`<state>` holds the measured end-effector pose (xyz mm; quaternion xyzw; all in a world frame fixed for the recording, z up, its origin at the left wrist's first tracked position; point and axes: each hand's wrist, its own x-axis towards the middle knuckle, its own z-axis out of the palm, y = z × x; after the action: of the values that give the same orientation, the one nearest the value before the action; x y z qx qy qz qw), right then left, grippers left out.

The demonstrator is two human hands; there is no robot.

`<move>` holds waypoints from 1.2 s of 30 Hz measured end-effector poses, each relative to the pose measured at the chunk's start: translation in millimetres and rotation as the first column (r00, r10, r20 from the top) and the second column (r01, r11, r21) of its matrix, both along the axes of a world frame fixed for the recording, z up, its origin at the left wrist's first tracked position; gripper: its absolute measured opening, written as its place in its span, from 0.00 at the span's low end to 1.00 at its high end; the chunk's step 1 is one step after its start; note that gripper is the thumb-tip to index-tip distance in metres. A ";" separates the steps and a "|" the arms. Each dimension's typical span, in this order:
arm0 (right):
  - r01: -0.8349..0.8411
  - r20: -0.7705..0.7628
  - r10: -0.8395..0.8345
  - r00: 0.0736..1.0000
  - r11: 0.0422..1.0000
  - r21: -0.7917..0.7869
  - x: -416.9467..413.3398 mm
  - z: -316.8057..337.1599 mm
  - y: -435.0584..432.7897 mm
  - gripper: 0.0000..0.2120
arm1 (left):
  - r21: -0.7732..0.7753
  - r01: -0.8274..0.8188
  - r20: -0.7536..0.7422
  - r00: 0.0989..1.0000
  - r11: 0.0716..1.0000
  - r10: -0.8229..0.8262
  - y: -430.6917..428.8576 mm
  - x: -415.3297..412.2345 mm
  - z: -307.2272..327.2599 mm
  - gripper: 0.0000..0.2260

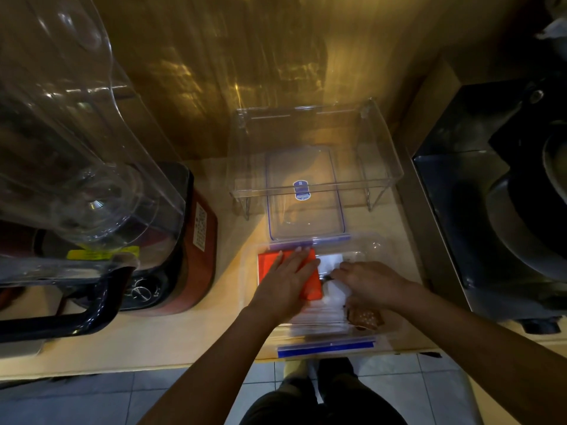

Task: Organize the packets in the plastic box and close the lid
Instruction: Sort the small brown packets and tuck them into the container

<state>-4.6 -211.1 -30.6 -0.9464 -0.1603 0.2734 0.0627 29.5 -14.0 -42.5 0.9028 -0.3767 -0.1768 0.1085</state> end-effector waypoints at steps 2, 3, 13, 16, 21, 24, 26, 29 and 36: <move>0.015 -0.009 -0.016 1.000 0.999 -0.031 -3.1 -5.7 1.3 0.23 | 0.013 0.029 -0.003 1.000 1.000 -0.029 3.4 3.9 0.8 0.37; 0.027 -0.018 -0.027 0.999 0.999 -0.039 -4.1 -7.6 2.1 0.23 | 0.014 0.040 -0.004 0.999 0.999 -0.040 4.9 5.2 1.3 0.37; 0.055 0.179 -0.053 0.982 0.998 -0.007 -9.8 -5.9 2.5 0.23 | 0.022 0.077 0.009 0.997 0.997 -0.077 11.1 6.1 4.1 0.37; -0.028 0.145 0.010 0.989 0.993 0.118 -15.2 -0.2 5.1 0.18 | 0.043 0.077 0.023 0.997 0.996 -0.078 14.6 6.4 3.4 0.37; -0.117 -0.042 0.126 0.991 0.979 0.165 -25.3 -1.7 14.0 0.13 | 0.061 0.071 0.024 0.997 0.996 -0.073 15.3 6.0 2.2 0.37; -0.120 -0.031 0.126 0.992 0.981 0.154 -26.7 -7.2 14.1 0.11 | 0.058 0.079 0.028 0.996 0.995 -0.080 16.1 5.8 0.6 0.37; -0.115 -0.019 0.119 0.993 0.982 0.149 -26.9 -9.4 12.7 0.12 | 0.054 0.090 0.034 0.995 0.994 -0.092 17.1 6.4 -0.4 0.37; -0.102 0.003 0.103 0.995 0.981 0.165 -26.2 -6.0 11.0 0.12 | 0.063 0.102 0.040 0.994 0.993 -0.104 16.6 4.5 3.1 0.35; 0.176 0.312 -0.344 0.886 0.870 0.460 0.5 33.4 5.8 0.07 | -0.454 -0.218 0.009 0.969 0.864 0.249 15.3 24.1 50.1 0.11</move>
<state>-4.1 -205.3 2.8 -0.9583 -0.0926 0.0307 0.2684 53.6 1.4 7.6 0.8974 -0.2989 -0.0400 0.3220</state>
